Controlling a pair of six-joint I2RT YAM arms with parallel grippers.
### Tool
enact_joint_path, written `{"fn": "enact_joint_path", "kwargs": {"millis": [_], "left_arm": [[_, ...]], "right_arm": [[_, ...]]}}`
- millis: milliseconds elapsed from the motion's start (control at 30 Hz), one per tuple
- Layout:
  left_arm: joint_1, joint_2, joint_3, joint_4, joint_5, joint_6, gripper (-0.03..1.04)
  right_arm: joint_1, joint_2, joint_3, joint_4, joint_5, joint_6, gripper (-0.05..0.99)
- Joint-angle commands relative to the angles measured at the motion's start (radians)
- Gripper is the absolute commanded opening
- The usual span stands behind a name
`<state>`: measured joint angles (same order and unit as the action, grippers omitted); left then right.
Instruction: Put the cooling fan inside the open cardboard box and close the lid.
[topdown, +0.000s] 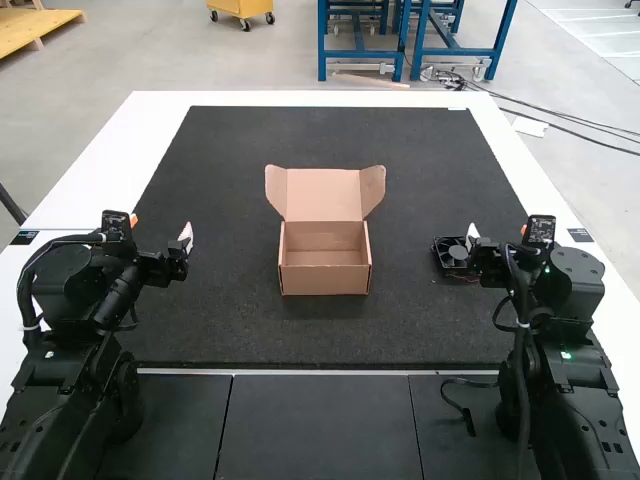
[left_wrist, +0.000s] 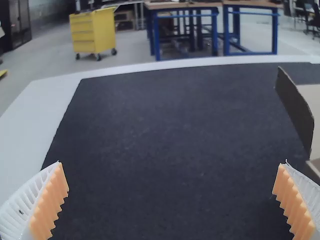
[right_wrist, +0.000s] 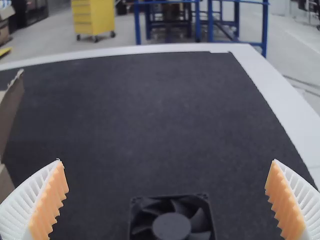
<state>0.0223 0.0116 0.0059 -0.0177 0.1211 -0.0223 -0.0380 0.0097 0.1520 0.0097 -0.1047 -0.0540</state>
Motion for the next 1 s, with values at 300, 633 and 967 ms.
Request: {"fn": "enact_joint_path", "kwargs": {"millis": [300,633,967], "left_arm": [[0.014,-0.013,-0.006,0.004,0.008,-0.001,0.97],[0.036,-0.013,-0.006,0.002,0.008,-0.007,0.97],[0.036,-0.013,-0.006,0.005,0.008,-0.01,0.97]], "right_arm": [[-0.019,-0.011,-0.152,-0.016,0.01,-0.015,0.91],[-0.02,-0.011,-0.152,-0.013,0.026,0.003,0.91],[-0.037,-0.01,-0.152,-0.008,0.026,0.009,0.91]]}}
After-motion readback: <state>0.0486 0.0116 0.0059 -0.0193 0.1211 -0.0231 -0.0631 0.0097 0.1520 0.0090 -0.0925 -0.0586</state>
